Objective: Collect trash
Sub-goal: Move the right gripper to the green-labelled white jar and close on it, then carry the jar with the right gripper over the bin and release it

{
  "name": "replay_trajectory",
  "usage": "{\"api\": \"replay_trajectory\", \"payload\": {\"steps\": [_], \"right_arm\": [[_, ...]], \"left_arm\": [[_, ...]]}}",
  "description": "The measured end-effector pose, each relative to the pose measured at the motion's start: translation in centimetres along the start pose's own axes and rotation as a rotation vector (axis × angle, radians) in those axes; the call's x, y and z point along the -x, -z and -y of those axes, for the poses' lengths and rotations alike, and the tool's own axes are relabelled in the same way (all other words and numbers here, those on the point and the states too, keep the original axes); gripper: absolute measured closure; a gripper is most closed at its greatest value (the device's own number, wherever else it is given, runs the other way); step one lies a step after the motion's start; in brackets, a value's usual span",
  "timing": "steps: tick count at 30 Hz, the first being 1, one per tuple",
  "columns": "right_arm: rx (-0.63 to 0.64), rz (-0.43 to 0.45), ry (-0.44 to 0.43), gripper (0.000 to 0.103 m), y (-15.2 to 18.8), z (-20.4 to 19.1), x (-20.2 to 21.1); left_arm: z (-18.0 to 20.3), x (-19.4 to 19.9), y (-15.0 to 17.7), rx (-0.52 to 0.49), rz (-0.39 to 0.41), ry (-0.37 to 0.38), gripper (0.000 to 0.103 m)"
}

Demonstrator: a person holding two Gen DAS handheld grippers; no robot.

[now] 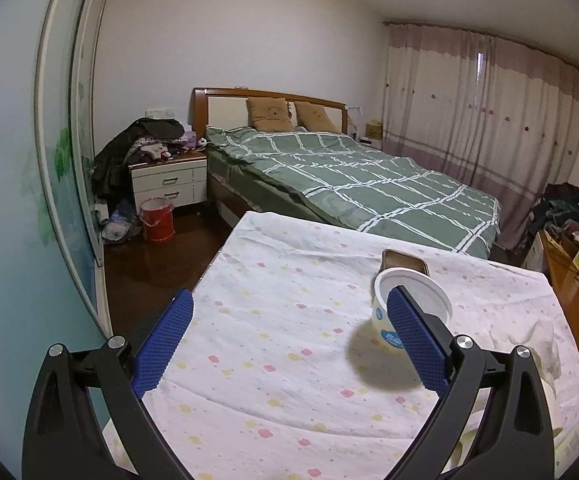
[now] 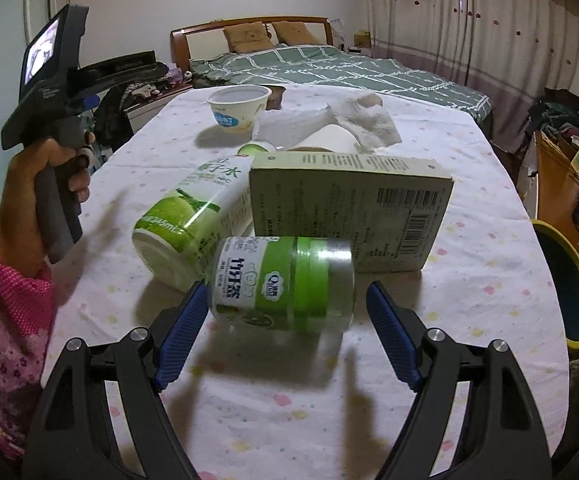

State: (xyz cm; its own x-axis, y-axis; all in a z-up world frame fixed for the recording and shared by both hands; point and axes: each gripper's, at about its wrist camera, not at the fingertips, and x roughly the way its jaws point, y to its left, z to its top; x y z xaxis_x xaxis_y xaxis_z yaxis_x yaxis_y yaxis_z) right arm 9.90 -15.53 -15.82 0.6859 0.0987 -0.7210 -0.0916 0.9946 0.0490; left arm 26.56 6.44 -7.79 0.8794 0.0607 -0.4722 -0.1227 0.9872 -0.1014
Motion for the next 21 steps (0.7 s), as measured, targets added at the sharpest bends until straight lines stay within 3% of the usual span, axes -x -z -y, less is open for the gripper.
{"api": "replay_trajectory", "payload": {"steps": [5, 7, 10, 21], "right_arm": [[-0.023, -0.026, -0.028, 0.026, 0.0, 0.3, -1.0], [-0.017, -0.035, -0.034, 0.033, 0.1, 0.3, -1.2], [-0.011, -0.029, -0.035, 0.034, 0.0, 0.2, -1.2], [-0.027, 0.043, -0.082, 0.034, -1.0, 2.7, 2.9]], "left_arm": [[0.3, -0.1, 0.1, -0.004, -0.008, 0.005, 0.006], [0.3, -0.2, 0.0, -0.004, -0.011, 0.005, 0.006], [0.4, -0.3, 0.1, -0.008, -0.018, 0.007, 0.006], [0.7, -0.8, 0.3, -0.023, -0.035, 0.007, 0.006]]}}
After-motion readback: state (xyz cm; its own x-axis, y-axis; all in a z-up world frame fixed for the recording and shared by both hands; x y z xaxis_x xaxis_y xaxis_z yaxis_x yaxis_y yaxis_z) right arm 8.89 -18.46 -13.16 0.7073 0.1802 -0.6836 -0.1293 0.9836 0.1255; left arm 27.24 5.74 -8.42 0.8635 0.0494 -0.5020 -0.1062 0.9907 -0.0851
